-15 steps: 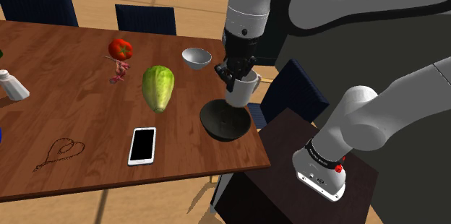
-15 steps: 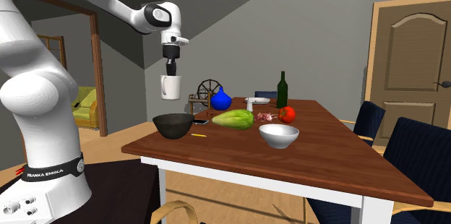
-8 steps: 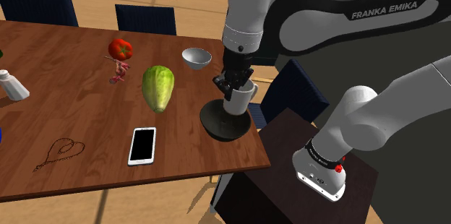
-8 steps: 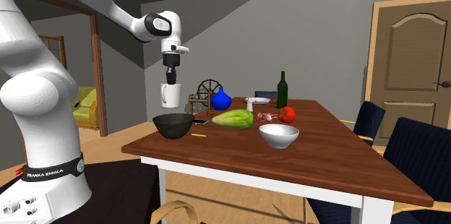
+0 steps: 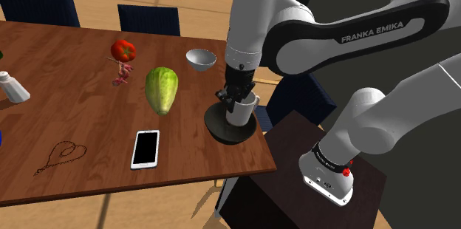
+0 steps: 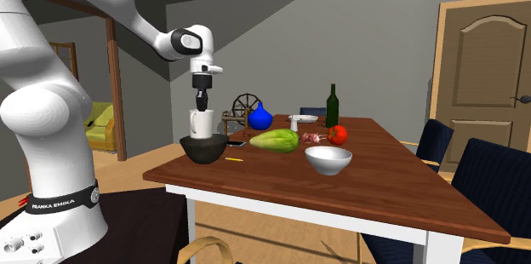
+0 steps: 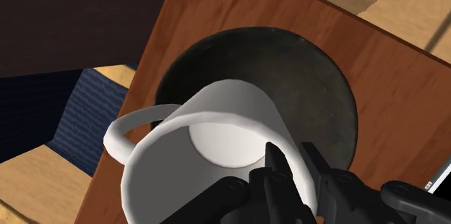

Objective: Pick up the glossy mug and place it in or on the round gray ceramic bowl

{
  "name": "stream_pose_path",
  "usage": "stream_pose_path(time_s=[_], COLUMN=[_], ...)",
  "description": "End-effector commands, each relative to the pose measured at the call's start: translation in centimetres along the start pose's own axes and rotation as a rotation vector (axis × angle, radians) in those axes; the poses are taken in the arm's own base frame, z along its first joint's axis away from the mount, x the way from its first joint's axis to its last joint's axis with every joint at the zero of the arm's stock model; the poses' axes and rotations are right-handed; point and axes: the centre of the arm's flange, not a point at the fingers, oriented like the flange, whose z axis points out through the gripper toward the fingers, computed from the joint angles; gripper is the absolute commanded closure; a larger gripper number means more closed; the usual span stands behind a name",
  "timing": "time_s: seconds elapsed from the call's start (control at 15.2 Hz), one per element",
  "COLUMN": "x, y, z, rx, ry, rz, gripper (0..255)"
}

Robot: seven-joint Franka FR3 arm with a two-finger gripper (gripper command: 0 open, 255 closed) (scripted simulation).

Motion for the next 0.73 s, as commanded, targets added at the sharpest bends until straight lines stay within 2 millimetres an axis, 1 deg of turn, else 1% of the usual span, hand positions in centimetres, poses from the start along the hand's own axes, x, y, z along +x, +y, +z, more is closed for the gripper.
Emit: stream_pose_path(time_s=[0.0,0.46,0.53,0.66], x=[-0.04,-0.03,-0.03,-0.03], y=[-0.06,-0.06,-0.06,-0.06], z=[0.62,0.62,0.62,0.62], rx=[0.001,0.001,0.001,0.001], ry=[0.001,0.001,0.001,0.001], rz=[0.000,0.000,0.000,0.000], gripper=[255,255,0,0])
